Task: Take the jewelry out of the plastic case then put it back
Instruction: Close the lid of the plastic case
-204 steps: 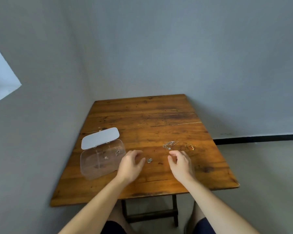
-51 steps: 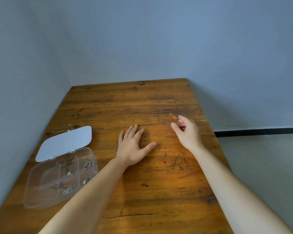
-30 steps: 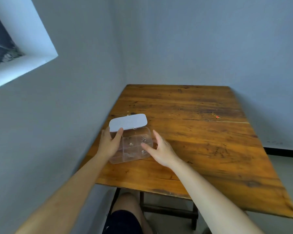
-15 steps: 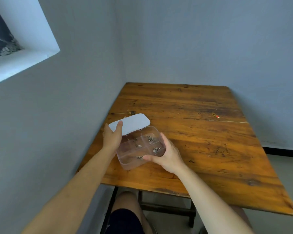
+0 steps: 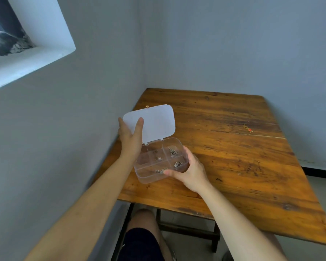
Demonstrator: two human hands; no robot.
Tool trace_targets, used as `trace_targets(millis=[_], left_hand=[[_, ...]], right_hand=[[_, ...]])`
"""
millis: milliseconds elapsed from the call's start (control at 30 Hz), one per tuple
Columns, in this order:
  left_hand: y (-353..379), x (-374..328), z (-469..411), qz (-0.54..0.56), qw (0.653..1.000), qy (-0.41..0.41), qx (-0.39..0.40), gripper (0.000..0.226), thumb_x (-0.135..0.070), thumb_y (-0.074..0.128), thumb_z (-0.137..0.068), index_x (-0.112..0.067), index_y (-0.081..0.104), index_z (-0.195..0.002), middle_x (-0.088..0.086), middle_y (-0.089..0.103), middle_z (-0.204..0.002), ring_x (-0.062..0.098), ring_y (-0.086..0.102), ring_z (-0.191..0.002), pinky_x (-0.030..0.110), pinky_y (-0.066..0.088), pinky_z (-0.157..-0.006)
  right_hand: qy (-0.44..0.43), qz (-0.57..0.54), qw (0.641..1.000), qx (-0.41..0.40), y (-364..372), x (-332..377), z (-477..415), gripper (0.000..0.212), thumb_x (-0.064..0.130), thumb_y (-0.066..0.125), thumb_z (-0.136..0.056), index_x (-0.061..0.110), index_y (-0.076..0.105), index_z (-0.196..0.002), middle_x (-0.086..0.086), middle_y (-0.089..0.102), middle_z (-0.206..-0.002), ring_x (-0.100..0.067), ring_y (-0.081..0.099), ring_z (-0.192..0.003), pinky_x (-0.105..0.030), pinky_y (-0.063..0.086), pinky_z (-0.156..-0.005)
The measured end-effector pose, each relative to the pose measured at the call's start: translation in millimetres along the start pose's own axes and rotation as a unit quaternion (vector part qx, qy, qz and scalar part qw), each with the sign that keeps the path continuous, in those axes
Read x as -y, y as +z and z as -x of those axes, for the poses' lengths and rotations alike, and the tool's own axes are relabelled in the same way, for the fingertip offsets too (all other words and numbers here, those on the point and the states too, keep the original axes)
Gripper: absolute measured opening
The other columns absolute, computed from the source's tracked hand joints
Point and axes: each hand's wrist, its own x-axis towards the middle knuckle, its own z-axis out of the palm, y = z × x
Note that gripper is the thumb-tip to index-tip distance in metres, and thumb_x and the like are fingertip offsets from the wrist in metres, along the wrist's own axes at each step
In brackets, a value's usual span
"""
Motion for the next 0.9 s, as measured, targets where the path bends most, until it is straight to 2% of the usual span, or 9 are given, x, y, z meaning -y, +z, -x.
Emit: trace_targets(millis=[67,167,233,300,433,500,567,667,900], left_hand=[[-4.4,2.2,10.9,0.007,0.999,0.035,0.015,0.092,-0.071,0.05,-0.086,-0.034,0.004,-0.157,0.0,0.018,-0.163,0.023,0.028,-0.147,0.046,0.033,-0.117],[-14.2,4.3,29.2,0.014,0.998,0.054,0.037,0.095,-0.083,0.046,-0.077,-0.036,0.014,-0.154,0.003,0.034,-0.154,0.021,0.04,-0.139,0.046,0.042,-0.112],[-20.5,5.1,40.8,0.013,0.997,0.056,0.05,0.095,-0.081,0.039,-0.078,-0.031,0.015,-0.155,0.002,0.033,-0.156,0.018,0.038,-0.141,0.04,0.037,-0.115],[-25.4,5.7,52.7,-0.007,0.996,0.066,0.058,0.086,-0.073,0.031,-0.085,-0.029,0.014,-0.158,-0.003,0.023,-0.163,0.008,0.023,-0.146,0.025,0.024,-0.116],[-30.9,14.1,67.4,-0.054,0.993,0.071,0.081,0.079,-0.064,0.029,-0.089,-0.029,0.012,-0.158,-0.021,0.025,-0.148,-0.008,0.021,-0.13,-0.006,0.019,-0.086],[-34.6,18.2,72.4,-0.07,0.991,0.068,0.094,0.082,-0.067,0.03,-0.088,-0.03,0.011,-0.158,-0.023,0.024,-0.143,-0.007,0.023,-0.13,-0.011,0.023,-0.078],[-39.3,27.4,73.6,-0.088,0.987,0.083,0.109,0.086,-0.077,0.031,-0.087,-0.032,0.01,-0.158,-0.016,0.026,-0.155,-0.002,0.026,-0.138,0.001,0.027,-0.097],[-41.7,47.8,77.7,-0.168,0.969,0.11,0.142,0.093,-0.083,0.028,-0.083,-0.03,0.008,-0.158,-0.004,0.018,-0.165,0.009,0.017,-0.15,0.036,0.02,-0.121],[-45.5,70.5,83.3,-0.371,0.892,0.161,0.201,0.087,-0.08,0.015,-0.084,-0.035,0.0,-0.157,-0.011,-0.008,-0.167,0.006,-0.019,-0.15,0.045,0.0,-0.125]], right_hand=[[0.005,-0.003,1.0,0.001,2.1,1.7,0.6,0.129,0.088,0.074,-0.045,0.041,0.02,-0.153,0.009,0.036,-0.157,-0.019,0.037,-0.142,-0.052,0.041,-0.111],[0.003,0.007,1.0,0.022,-1.4,9.3,0.3,0.134,0.084,0.076,-0.045,0.038,0.013,-0.155,0.006,0.029,-0.161,-0.022,0.032,-0.145,-0.052,0.037,-0.113],[-0.007,0.012,0.999,0.052,-9.3,17.2,-3.1,0.136,0.074,0.081,-0.054,0.034,0.0,-0.157,0.003,0.013,-0.166,-0.024,0.019,-0.151,-0.051,0.025,-0.119],[-0.027,0.005,0.999,0.045,-18.1,29.9,-10.6,0.124,0.06,0.078,-0.073,0.036,-0.011,-0.156,0.004,-0.003,-0.167,-0.024,0.006,-0.153,-0.052,0.015,-0.12],[-0.09,-0.003,0.996,0.01,-23.3,62.6,-20.6,0.102,0.035,0.067,-0.089,0.039,-0.01,-0.155,0.006,-0.002,-0.167,-0.022,0.003,-0.153,-0.052,0.01,-0.12],[-0.101,0.038,0.994,0.02,-21.2,63.9,-17.7,0.098,0.03,0.063,-0.09,0.037,-0.008,-0.156,0.008,-0.004,-0.167,-0.019,0.001,-0.153,-0.05,0.009,-0.12],[-0.099,0.07,0.992,0.032,-21.2,53.4,-11.5,0.097,0.029,0.061,-0.091,0.033,-0.01,-0.157,0.008,-0.007,-0.167,-0.017,-0.003,-0.153,-0.047,0.007,-0.122],[-0.09,0.131,0.986,0.053,-22.1,32.8,-1.3,0.097,0.031,0.06,-0.093,0.03,-0.014,-0.156,0.007,-0.015,-0.166,-0.014,-0.01,-0.152,-0.044,0.002,-0.124],[-0.098,0.215,0.968,0.09,-15.5,9.9,12.9,0.103,0.032,0.061,-0.091,0.028,-0.021,-0.154,0.008,-0.023,-0.164,-0.01,-0.018,-0.15,-0.035,-0.002,-0.122]])
